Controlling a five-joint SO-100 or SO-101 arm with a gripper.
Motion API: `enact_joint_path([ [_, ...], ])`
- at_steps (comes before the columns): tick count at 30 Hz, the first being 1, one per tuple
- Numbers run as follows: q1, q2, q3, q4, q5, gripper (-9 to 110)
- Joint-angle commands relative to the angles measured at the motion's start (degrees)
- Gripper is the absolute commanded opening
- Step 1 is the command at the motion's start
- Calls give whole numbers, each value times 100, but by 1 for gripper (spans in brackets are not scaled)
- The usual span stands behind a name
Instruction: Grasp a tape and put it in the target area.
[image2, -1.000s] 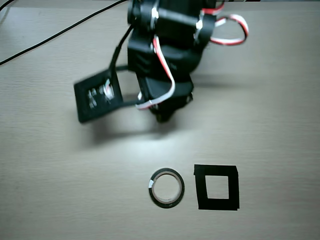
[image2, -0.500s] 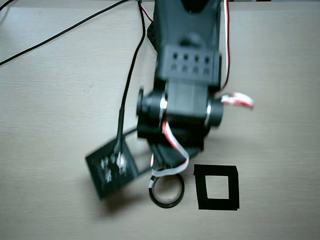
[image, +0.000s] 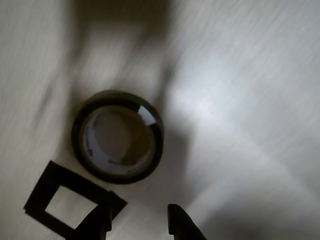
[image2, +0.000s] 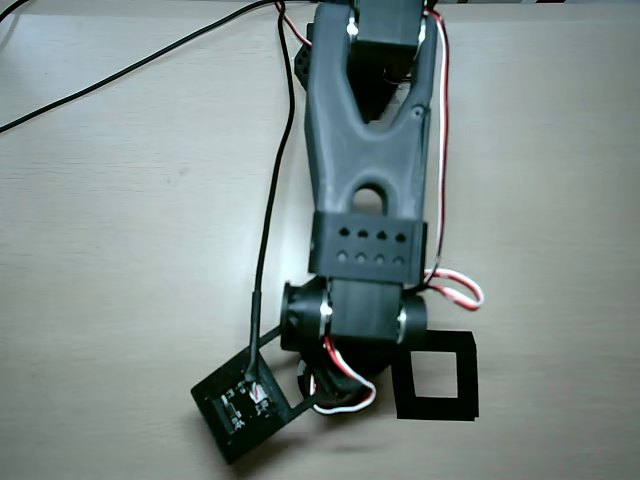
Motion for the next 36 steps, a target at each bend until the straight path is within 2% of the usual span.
enact_joint_path([
  [1, 9, -88, -114, -176, -62, 12],
  [20, 114, -747, 466, -1037, -132, 9],
  [25, 0, -809, 457, -1081, -149, 0],
  [36, -800, -747, -677, -79, -62, 0],
])
